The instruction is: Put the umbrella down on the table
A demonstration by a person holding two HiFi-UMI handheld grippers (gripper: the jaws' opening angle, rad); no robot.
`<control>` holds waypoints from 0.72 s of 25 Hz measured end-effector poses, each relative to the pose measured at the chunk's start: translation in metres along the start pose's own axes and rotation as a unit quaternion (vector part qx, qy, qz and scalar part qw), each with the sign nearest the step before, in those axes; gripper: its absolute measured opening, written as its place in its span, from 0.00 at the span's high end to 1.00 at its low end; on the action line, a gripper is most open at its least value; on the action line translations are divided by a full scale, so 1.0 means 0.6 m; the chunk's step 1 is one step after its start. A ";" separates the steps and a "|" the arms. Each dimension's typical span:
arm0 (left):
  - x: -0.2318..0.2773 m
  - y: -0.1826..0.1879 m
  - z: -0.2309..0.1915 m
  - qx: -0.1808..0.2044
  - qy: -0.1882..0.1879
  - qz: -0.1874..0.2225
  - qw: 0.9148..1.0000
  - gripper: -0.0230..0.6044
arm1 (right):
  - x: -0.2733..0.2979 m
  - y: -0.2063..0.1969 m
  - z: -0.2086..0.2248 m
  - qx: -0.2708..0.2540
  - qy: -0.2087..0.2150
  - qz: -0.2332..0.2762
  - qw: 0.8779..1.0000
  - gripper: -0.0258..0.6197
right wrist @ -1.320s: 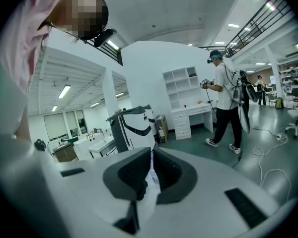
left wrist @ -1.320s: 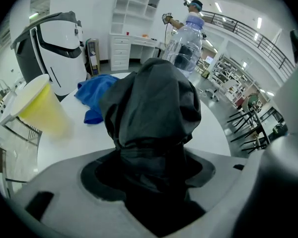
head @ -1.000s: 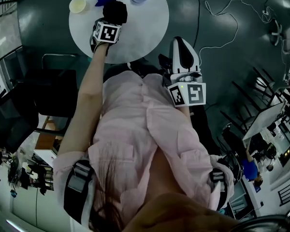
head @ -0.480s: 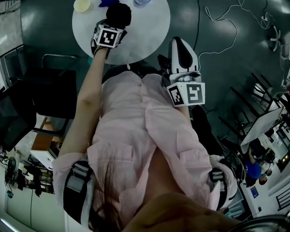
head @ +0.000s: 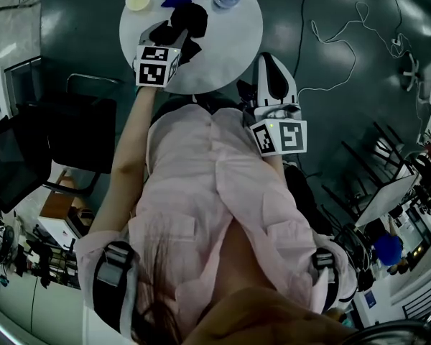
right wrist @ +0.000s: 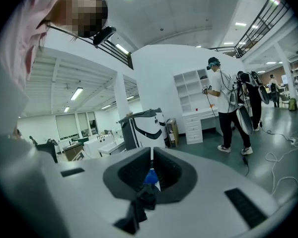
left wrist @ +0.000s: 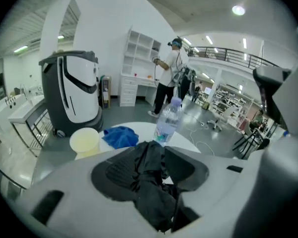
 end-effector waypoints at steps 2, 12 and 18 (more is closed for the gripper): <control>-0.033 0.040 0.002 0.004 0.012 0.046 0.999 0.71 | 0.004 0.001 -0.008 -0.001 0.009 0.003 1.000 0.91; -0.240 0.182 0.037 0.026 0.072 0.219 0.973 0.93 | 0.021 0.006 -0.041 -0.004 0.060 0.016 0.998 0.91; -0.339 0.198 0.042 0.026 0.111 0.269 0.956 0.93 | 0.035 0.014 -0.062 -0.007 0.083 0.025 0.996 0.91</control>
Point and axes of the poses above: the fingertips, and each gripper's own axes: x forward along the fingers, z to its right, y out of its top, the point moved 5 cm from there along -x, backward along the fingers, and after that the axes turned 12 degrees about z, right-handed, at the moved point
